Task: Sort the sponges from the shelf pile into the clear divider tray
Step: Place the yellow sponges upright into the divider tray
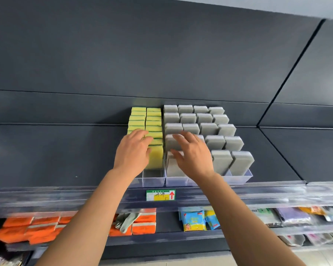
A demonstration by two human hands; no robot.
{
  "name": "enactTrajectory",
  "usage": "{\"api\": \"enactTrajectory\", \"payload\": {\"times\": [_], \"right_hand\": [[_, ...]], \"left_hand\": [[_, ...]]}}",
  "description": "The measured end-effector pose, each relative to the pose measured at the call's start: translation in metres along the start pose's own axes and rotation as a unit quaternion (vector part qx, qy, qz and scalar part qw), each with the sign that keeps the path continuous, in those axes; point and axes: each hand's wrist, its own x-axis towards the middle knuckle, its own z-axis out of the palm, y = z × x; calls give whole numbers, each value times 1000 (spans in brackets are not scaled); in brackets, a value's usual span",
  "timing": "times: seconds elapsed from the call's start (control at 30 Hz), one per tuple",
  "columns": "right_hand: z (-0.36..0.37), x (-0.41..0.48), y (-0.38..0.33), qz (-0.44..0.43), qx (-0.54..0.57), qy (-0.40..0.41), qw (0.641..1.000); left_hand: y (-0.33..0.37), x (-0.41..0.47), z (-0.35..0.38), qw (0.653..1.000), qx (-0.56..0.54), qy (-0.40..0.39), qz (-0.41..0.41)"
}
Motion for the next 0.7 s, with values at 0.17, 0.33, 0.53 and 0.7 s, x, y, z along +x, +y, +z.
{"api": "enactTrajectory", "payload": {"times": [0.17, 0.33, 0.53, 0.7], "right_hand": [[-28, -28, 37, 54, -58, 9, 997], [-58, -62, 89, 119, -96, 6, 988], [-99, -114, 165, 186, -136, -23, 973], [-135, -161, 230, 218, -143, -46, 964]], "left_hand": [[50, 19, 2, 999, -23, 3, 47], [117, 35, 15, 993, -35, 13, 108], [213, 49, 44, 981, -69, 18, 178], [296, 53, 72, 976, -72, -14, 207]]}}
